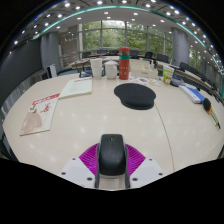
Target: Arrange mouse
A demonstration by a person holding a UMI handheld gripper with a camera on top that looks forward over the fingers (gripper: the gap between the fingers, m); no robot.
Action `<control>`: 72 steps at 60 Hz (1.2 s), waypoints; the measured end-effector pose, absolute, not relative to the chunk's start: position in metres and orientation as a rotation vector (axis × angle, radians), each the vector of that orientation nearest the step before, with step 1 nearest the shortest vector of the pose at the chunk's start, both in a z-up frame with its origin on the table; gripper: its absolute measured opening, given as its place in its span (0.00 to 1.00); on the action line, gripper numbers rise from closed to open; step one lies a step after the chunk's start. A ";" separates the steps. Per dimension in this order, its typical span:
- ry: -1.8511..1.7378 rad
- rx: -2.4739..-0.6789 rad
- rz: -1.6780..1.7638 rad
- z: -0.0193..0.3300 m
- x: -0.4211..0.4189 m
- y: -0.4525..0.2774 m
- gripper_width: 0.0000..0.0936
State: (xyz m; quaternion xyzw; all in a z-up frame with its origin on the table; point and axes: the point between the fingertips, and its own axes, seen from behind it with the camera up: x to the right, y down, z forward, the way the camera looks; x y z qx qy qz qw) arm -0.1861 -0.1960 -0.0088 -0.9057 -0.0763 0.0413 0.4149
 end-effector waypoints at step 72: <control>-0.173 -2.263 0.116 0.015 -0.125 0.112 0.92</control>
